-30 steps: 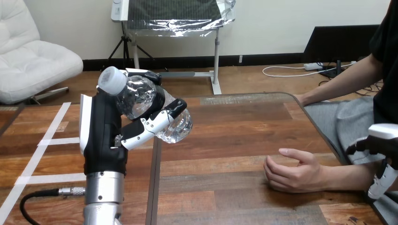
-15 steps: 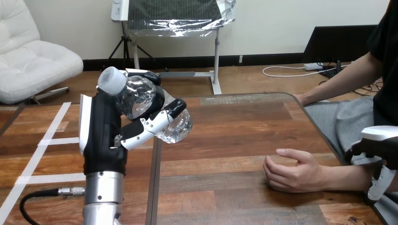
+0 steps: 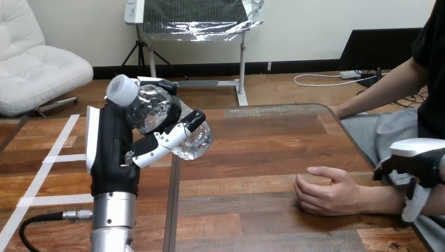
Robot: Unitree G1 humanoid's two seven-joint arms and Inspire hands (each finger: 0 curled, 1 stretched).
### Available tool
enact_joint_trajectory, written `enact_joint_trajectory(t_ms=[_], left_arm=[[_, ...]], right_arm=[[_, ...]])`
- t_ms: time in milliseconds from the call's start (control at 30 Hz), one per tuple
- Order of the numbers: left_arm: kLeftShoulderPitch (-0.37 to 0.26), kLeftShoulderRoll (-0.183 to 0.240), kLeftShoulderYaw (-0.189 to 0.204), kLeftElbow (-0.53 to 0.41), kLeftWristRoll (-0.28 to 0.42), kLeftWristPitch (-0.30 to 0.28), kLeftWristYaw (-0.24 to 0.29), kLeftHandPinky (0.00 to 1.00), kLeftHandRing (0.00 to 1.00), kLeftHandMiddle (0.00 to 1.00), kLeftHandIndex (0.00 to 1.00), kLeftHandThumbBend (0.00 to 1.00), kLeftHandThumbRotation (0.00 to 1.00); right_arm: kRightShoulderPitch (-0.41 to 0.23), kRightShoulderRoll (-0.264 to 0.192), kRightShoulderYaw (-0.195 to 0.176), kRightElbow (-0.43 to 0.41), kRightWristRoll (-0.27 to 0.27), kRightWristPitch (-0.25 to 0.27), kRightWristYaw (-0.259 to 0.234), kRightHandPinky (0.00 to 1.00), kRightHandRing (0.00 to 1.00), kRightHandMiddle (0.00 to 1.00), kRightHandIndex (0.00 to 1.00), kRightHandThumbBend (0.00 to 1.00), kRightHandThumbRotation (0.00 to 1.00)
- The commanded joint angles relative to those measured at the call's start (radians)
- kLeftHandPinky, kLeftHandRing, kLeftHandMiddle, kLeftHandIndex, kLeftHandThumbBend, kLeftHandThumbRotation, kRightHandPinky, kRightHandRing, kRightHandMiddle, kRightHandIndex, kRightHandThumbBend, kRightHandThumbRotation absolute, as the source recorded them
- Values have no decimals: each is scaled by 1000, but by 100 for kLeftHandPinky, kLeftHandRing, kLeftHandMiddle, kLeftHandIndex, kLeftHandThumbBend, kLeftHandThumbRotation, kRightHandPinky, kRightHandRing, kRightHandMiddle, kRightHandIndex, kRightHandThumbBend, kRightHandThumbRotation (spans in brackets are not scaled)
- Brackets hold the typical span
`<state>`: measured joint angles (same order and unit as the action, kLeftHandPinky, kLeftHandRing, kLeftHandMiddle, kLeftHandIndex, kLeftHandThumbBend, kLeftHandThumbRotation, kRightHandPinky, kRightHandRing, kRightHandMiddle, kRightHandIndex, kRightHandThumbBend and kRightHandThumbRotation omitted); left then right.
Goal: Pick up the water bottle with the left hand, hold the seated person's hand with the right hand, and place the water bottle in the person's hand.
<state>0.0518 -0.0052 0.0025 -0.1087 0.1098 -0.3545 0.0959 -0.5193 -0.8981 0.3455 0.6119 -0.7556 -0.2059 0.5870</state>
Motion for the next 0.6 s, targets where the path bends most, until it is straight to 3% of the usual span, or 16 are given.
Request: enact_joint_trajectory(t_ms=[0,567], left_arm=[[-42,0,4,-37,-12,-15,-1,46,43,45,50,62,0],[-45,-3,11,-34,-17,-12,-9,46,43,45,49,62,0]], right_arm=[[-99,23,14,46,-13,-37,-61,83,88,89,85,77,0],[-162,49,64,160,-40,-141,-129,84,88,89,84,76,0]])
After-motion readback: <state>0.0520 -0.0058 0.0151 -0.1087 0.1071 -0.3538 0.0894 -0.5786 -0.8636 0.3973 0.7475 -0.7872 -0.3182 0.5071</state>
